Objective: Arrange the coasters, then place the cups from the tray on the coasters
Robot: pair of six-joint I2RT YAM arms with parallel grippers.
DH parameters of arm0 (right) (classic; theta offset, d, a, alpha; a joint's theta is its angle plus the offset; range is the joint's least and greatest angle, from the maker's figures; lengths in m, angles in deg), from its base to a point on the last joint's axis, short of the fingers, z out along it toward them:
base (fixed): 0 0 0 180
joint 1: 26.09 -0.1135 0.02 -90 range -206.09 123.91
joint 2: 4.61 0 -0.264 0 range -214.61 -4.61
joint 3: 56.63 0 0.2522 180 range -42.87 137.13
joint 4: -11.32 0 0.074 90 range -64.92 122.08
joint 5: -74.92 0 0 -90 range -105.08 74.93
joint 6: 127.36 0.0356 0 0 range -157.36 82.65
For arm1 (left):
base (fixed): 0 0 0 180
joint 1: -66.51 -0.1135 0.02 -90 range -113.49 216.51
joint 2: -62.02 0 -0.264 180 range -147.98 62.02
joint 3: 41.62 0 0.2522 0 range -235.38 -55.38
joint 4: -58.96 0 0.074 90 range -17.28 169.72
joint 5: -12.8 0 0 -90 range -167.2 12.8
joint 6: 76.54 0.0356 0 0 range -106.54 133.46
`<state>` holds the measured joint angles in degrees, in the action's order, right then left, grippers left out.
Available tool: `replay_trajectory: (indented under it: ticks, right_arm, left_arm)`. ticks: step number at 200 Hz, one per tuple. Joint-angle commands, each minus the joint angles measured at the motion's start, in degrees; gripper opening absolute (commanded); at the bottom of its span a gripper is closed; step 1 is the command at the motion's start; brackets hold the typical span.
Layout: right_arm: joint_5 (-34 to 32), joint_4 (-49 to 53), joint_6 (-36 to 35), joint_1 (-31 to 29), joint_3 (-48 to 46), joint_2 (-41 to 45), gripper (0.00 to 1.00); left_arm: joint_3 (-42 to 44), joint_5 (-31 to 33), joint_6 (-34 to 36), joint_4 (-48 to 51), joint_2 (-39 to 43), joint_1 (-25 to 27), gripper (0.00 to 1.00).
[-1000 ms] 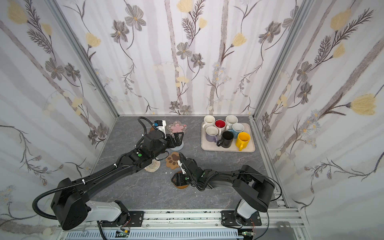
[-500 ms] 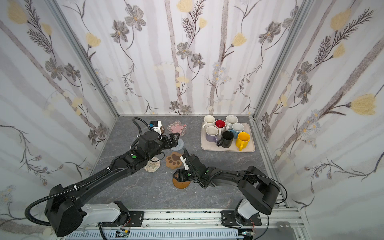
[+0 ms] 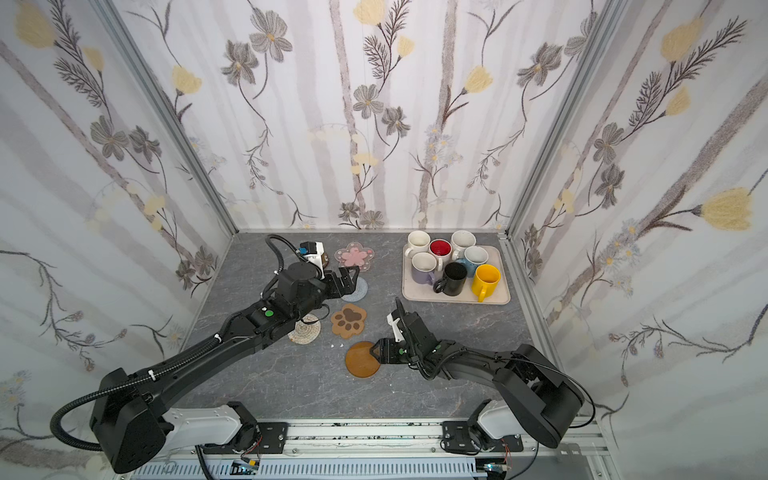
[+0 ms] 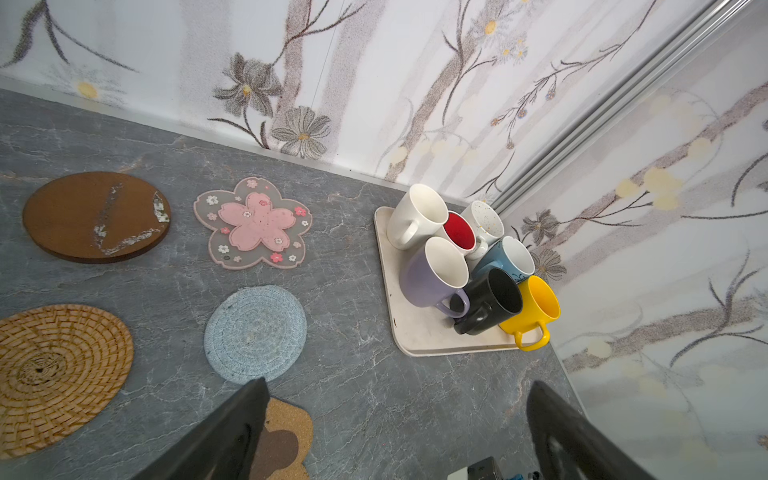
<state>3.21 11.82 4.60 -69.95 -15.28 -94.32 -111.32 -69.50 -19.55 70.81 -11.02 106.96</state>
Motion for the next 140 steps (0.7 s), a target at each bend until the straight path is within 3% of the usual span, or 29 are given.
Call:
replay_trajectory:
  ticks: [1, 77, 140]
  right_arm:
    - [2.0, -4.4, 0.4, 0.0, -0.3, -1.3, 0.68]
    - [4.3, -6.1, -0.1, -2.8, 4.1, -9.4, 0.68]
    - [5.4, -8.1, 2.1, -10.0, 7.5, -12.8, 0.67]
  left_arm:
    - [-0.6, 0.9, -0.2, -0.8, -0.3, -0.1, 1.00]
    - [-0.5, 1.3, 0.5, -0.8, 0.3, -0.1, 1.00]
    - [-0.1, 1.7, 0.9, -0.8, 0.4, -0.2, 1.00]
